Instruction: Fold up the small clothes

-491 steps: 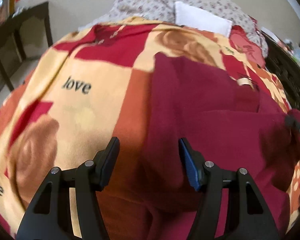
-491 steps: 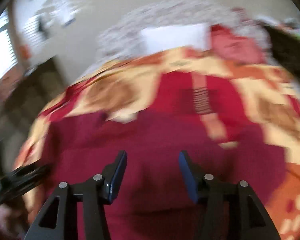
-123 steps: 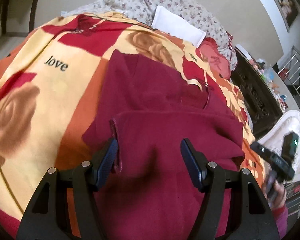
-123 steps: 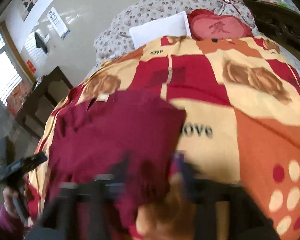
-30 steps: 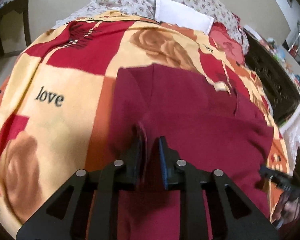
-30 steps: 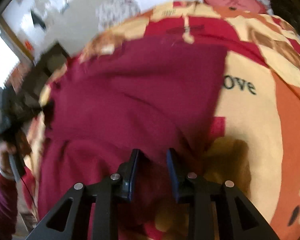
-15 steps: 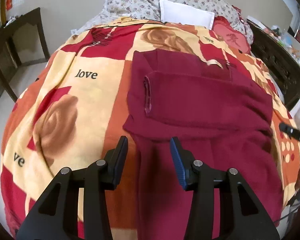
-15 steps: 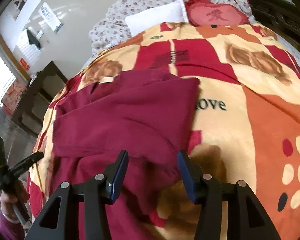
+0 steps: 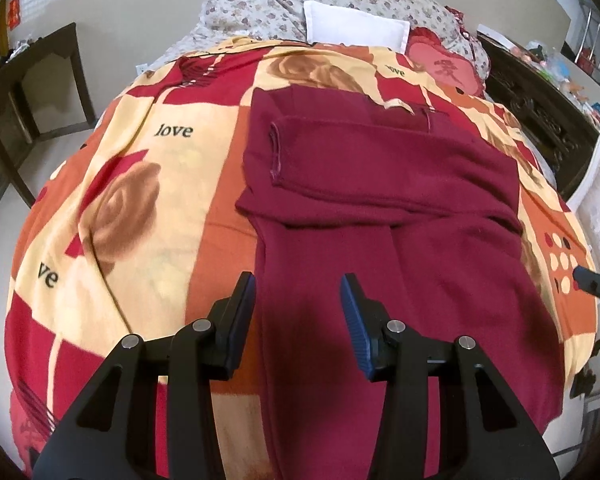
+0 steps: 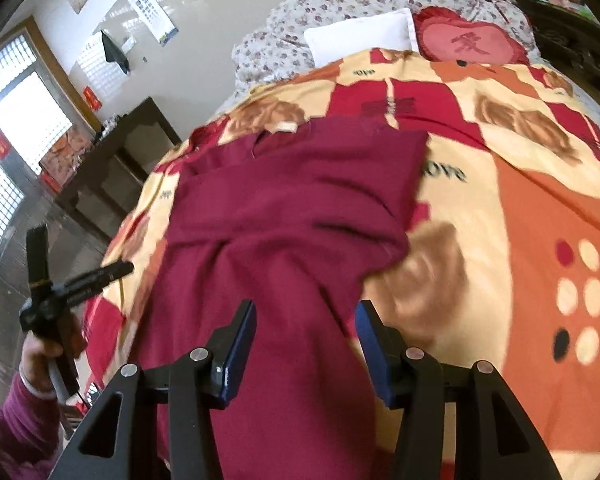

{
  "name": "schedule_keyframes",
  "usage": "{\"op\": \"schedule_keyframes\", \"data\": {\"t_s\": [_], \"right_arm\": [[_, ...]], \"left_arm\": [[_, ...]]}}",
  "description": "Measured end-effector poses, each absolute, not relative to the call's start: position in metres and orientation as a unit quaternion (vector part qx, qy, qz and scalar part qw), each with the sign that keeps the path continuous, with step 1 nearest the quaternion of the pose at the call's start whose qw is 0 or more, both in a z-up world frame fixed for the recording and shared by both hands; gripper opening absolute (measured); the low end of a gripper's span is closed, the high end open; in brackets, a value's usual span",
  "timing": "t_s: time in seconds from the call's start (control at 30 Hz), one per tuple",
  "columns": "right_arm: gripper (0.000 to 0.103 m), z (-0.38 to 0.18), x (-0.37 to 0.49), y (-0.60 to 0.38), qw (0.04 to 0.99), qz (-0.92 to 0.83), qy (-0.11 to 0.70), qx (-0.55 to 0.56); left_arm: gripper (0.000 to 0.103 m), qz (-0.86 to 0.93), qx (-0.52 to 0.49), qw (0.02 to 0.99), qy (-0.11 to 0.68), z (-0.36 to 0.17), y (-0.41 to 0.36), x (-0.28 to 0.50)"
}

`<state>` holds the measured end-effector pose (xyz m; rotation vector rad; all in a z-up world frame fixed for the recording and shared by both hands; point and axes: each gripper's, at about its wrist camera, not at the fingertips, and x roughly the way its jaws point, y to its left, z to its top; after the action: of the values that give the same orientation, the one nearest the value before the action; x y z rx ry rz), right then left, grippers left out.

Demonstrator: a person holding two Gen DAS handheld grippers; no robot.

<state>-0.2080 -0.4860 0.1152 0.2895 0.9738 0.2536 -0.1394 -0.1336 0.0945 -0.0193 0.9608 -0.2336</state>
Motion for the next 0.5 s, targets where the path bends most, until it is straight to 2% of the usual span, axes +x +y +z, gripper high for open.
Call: {"op": "schedule_keyframes", "data": {"t_s": [0.5], "right_arm": [[0.05,0.084,-0.215,-0.481,0.859,0.09,0.481,0.15]], "left_arm": [[0.043,-0.158,-0.049,0.851,0.498,0.072,-0.137,-0.167]]}}
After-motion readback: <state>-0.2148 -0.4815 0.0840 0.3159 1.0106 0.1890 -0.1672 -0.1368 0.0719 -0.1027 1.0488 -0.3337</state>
